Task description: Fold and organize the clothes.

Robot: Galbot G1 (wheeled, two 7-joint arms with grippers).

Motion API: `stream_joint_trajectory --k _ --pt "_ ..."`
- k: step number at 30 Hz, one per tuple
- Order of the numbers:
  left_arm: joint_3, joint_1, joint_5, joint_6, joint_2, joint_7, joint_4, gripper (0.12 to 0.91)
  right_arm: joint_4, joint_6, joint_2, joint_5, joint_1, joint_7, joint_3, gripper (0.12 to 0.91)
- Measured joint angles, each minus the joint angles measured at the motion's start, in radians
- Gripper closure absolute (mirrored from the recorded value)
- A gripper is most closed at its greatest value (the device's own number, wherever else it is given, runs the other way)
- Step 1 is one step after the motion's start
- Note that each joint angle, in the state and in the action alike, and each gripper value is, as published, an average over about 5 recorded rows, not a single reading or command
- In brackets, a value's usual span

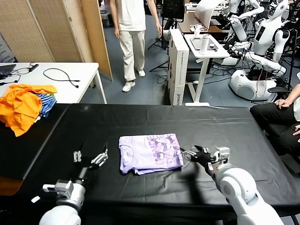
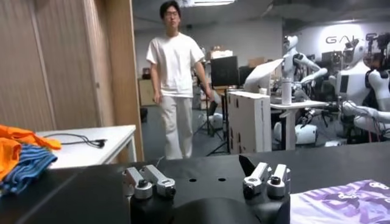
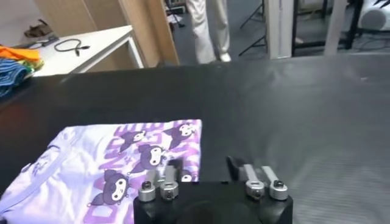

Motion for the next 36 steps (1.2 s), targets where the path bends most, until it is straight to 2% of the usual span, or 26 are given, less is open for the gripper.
stream_joint_trajectory --k 3,7,16,21,28,36 --pt "0.0 0.017 -0.013 -0.012 0.003 -0.002 -0.003 0.123 0.026 0.075 0.007 -0.056 -0.047 -0.024 0.033 0.121" --pt "0.003 0.041 -0.014 -0.04 0.002 -0.001 -0.004 0.123 0.059 0.227 0.016 -0.136 -0.12 -0.045 0.069 0.119" --pt "-0.01 0.156 -0.017 -0.044 0.01 -0.037 -0.048 0.123 0.13 0.479 0.03 -0.267 -0.337 -0.043 0.142 0.118" --pt "-0.019 0.237 -0.022 -0.049 0.007 -0.042 -0.073 0.123 0.146 0.602 0.048 -0.314 -0.444 -0.039 0.151 0.118" --pt "-0.041 0.32 -0.031 -0.06 0.009 -0.039 -0.101 0.123 0.158 0.683 0.07 -0.371 -0.557 -0.018 0.142 0.118" --pt "-0.062 0.383 -0.042 -0.058 -0.007 -0.046 -0.114 0.123 0.154 0.716 0.089 -0.393 -0.646 0.01 0.124 0.118"
